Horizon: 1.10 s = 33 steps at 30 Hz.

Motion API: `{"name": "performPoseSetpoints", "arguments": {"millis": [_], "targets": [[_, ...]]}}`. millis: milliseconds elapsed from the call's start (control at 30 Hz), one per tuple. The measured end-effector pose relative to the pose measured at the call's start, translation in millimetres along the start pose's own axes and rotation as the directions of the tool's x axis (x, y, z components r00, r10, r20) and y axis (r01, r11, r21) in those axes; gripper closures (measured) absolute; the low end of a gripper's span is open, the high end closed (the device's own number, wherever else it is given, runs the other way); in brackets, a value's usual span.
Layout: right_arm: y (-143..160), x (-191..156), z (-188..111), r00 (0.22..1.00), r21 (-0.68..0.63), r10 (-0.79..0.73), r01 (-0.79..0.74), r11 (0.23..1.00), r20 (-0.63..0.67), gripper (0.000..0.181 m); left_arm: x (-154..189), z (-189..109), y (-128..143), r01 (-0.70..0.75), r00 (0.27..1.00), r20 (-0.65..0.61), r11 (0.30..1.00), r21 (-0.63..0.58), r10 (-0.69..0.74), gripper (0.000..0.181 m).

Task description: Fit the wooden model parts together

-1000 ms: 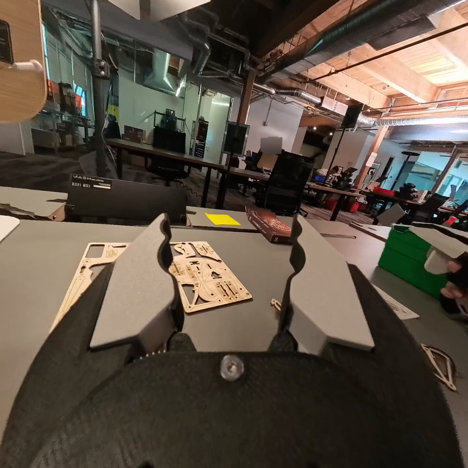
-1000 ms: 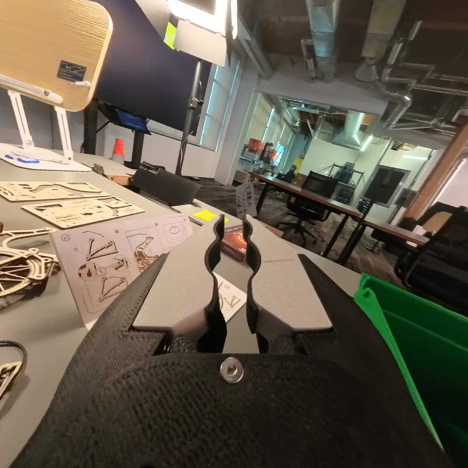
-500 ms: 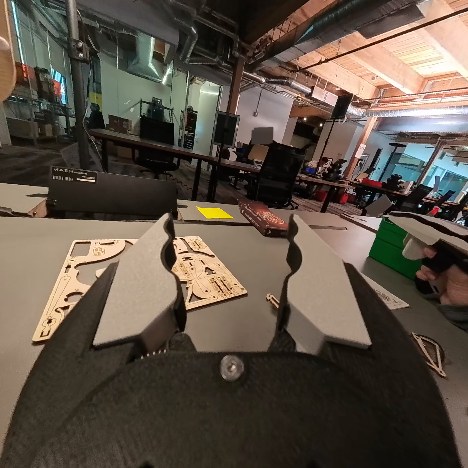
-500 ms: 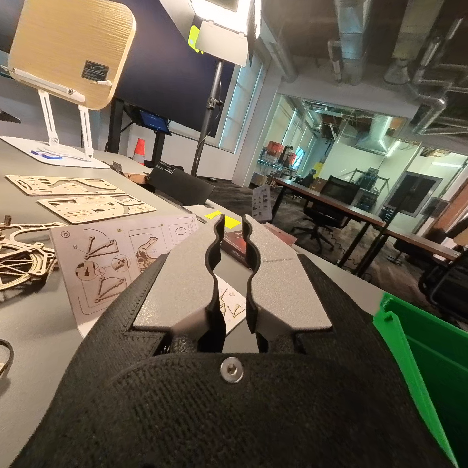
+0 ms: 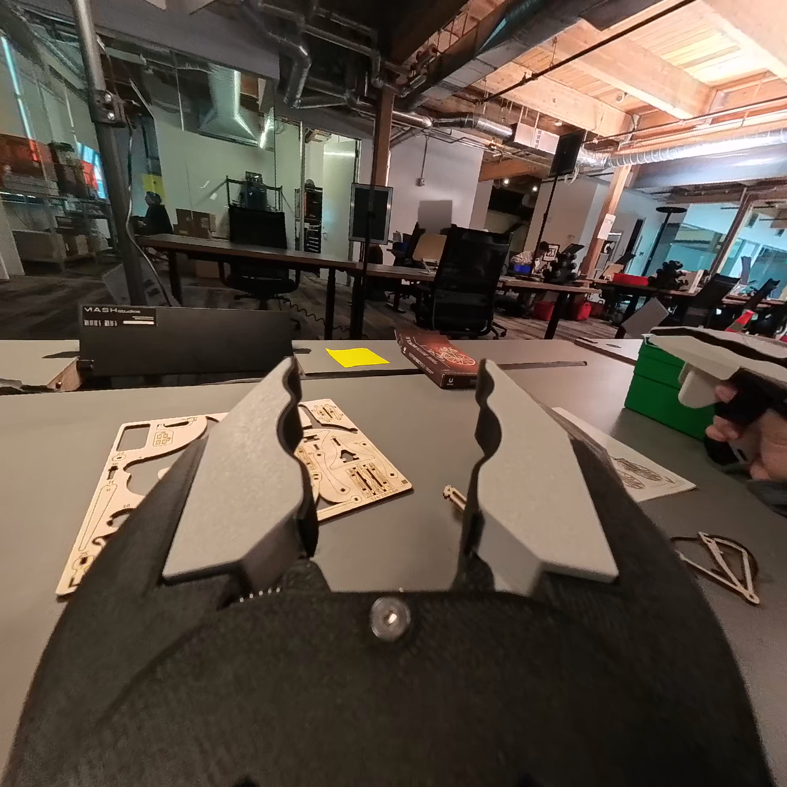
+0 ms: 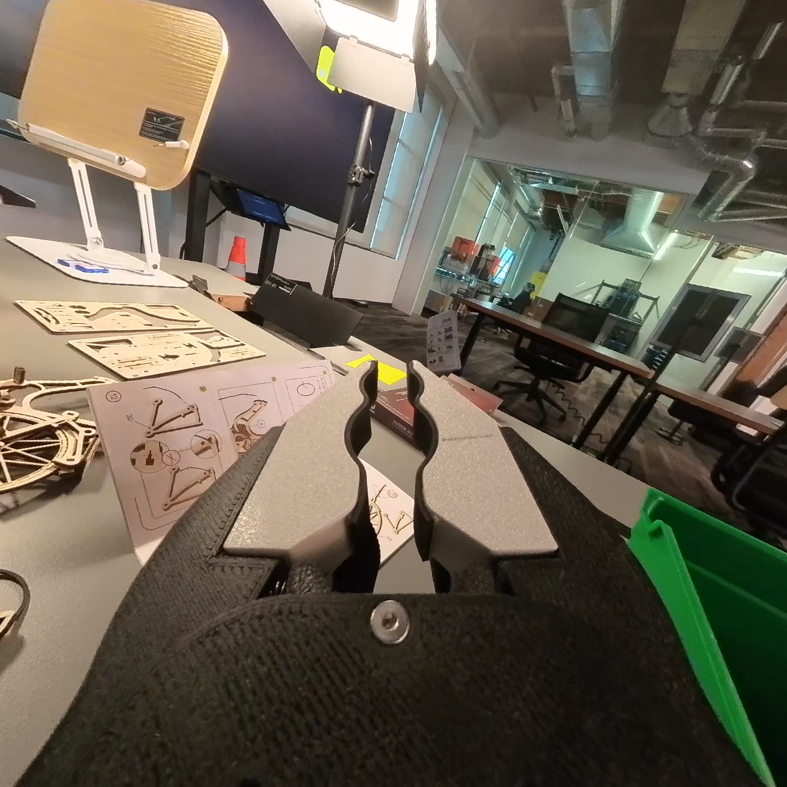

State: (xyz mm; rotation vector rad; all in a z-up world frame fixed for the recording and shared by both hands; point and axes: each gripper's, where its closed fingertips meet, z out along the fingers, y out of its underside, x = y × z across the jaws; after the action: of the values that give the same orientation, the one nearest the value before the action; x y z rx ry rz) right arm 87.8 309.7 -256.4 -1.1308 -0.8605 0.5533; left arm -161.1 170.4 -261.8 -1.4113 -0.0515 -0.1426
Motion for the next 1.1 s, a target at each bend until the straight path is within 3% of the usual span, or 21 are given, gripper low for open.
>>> {"name": "performPoseSetpoints", "arguments": {"millis": [933, 1100], "targets": [[4.0, -2.7, 1.9, 1.000, -0.019, 0.021, -0.020, 1.000, 0.018, 0.170, 6.9, 2.5, 4.5, -0.029, 0.999, -0.027, 0.999, -0.026, 0.028, 0.107], [4.6, -2.6, 2.3, 1.000, -0.022, 0.023, -0.022, 1.000, 0.019, 0.170, -1.7, -1.4, -2.7, -0.060, 0.997, 0.043, 0.998, 0.008, 0.060, 0.107]]}}
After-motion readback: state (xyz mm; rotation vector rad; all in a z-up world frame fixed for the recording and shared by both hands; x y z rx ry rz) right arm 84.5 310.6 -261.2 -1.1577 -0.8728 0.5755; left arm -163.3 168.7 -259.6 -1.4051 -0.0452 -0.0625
